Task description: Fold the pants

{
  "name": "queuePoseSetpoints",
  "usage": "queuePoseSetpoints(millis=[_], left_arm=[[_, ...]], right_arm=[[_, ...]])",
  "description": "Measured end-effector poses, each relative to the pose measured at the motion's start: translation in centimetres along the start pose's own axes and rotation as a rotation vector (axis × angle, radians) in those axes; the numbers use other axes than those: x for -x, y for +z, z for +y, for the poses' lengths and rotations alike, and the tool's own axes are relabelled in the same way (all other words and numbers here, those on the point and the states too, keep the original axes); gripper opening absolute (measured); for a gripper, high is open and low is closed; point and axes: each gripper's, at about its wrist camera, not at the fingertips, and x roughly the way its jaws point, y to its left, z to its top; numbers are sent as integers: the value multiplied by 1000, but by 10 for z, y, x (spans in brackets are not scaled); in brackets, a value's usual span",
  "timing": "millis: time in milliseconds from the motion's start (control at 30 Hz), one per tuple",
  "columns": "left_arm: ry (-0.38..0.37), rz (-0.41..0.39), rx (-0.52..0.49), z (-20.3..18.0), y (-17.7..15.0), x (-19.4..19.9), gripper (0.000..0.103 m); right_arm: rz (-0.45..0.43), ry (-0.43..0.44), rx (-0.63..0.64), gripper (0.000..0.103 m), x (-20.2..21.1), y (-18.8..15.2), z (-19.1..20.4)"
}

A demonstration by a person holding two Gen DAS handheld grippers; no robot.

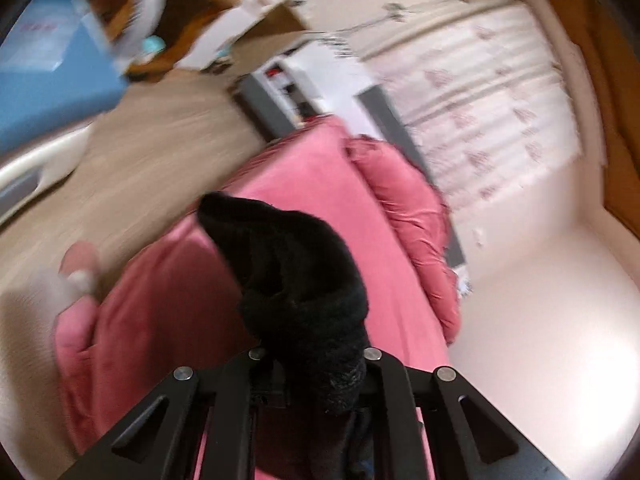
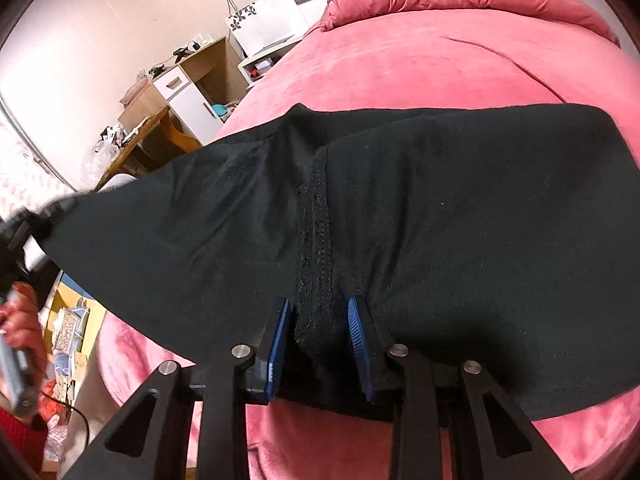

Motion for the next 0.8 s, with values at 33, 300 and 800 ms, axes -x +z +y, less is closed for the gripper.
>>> queuePoseSetpoints(millis=[33, 300, 800], left_arm=[[-30, 2, -48, -18, -1, 1, 13], [-182, 62, -436, -139, -37, -1, 13], [-320, 320, -683, -243, -165, -92, 13]], right_arm=[[-2, 10, -14, 31, 1, 1, -2], [-91, 82, -152, 35, 38, 15, -28], [-350, 18, -454, 42, 143, 17, -136]])
